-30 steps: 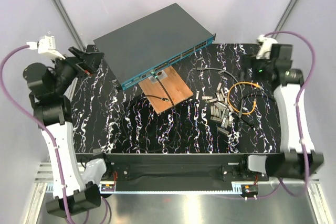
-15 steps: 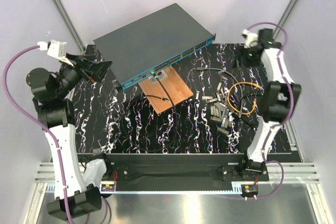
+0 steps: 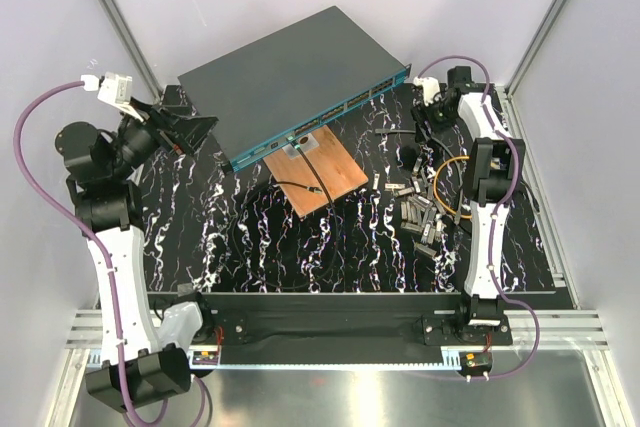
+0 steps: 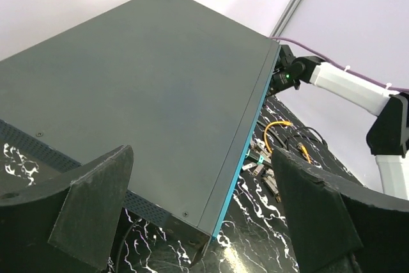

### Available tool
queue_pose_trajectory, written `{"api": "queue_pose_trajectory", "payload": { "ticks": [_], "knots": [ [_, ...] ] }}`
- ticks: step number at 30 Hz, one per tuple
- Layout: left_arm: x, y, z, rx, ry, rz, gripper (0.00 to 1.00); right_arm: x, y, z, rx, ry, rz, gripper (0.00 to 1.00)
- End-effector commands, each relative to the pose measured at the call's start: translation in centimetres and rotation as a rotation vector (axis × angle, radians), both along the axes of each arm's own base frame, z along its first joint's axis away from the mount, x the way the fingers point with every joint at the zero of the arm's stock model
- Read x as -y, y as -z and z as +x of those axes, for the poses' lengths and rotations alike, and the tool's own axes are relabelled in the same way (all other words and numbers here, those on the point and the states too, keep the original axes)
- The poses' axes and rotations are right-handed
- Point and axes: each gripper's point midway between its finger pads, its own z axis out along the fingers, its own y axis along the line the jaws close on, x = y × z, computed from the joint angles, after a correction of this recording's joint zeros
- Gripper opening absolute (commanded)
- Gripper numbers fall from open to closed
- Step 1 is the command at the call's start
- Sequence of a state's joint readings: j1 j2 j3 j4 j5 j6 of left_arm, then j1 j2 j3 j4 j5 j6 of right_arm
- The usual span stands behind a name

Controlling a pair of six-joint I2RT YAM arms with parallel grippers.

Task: Insert the plug into the switch port

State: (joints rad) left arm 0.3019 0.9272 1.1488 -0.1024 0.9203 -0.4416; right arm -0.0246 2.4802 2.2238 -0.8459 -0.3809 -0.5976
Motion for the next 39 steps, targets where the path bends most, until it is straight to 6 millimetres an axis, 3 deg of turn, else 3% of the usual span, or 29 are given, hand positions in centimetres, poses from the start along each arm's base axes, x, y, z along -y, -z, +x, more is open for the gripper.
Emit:
{"api": "queue_pose_trajectory", "payload": {
  "ticks": [1,3,6,13,17,20,23,26,28,29,30,31,32,34,39],
  "knots": [
    [0.2,-0.8,0.2,0.034,0.018,0.004,0.95,1.0,0.0,0.5,0.040,-0.066,-0.063,0.75],
    [0.2,-0.8,0.4,0.022,0.016,-0.009,0.96,1.3,0.8,0.5,0.037,-0.068,-0.085,0.73],
    [0.0,-0.8,0.7,0.011,0.006,-0.018,0.95,1.5,1.6,0.4,0.023,-0.069,-0.096,0.63],
    [-0.1,-1.0,0.8,0.011,-0.002,-0.018,0.95,2.6,2.4,0.8,0.019,-0.074,-0.119,0.34],
    [-0.3,-1.1,0.8,0.018,-0.010,-0.013,0.95,4.2,2.1,1.5,0.051,-0.054,-0.144,0.00],
    [-0.3,-1.2,0.9,0.021,-0.015,-0.008,0.95,5.3,-0.2,2.7,0.126,-0.016,-0.151,0.00],
    [-0.6,-1.5,1.0,0.034,-0.033,-0.008,0.95,7.0,-6.0,4.5,0.298,0.057,-0.165,0.00],
    [-0.7,-2.0,0.9,0.054,-0.053,-0.005,0.96,7.8,-10.1,5.7,0.438,0.116,-0.166,0.00],
    [-0.8,-2.3,0.8,0.072,-0.064,0.003,0.96,8.2,-15.0,6.2,0.564,0.152,-0.150,0.00],
    [-1.0,-2.4,0.9,0.078,-0.078,0.004,0.96,8.2,-15.3,5.9,0.575,0.165,-0.145,0.00],
    [-0.9,-2.7,0.6,0.090,-0.084,0.006,0.96,8.1,-17.9,5.7,0.629,0.181,-0.137,0.00],
    [-1.0,-2.9,0.6,0.099,-0.088,0.012,0.97,8.3,-19.6,6.0,0.687,0.196,-0.138,0.00],
    [-1.1,-3.0,0.6,0.108,-0.097,0.016,0.97,8.3,-19.8,5.7,0.702,0.208,-0.135,0.00],
    [-0.9,-3.2,0.3,0.120,-0.096,0.024,0.97,8.2,-23.7,5.3,0.808,0.217,-0.126,0.00],
    [-0.8,-3.7,-0.2,0.141,-0.097,0.032,0.97,8.1,-27.4,3.3,0.935,0.195,-0.162,0.00]
  ]
}}
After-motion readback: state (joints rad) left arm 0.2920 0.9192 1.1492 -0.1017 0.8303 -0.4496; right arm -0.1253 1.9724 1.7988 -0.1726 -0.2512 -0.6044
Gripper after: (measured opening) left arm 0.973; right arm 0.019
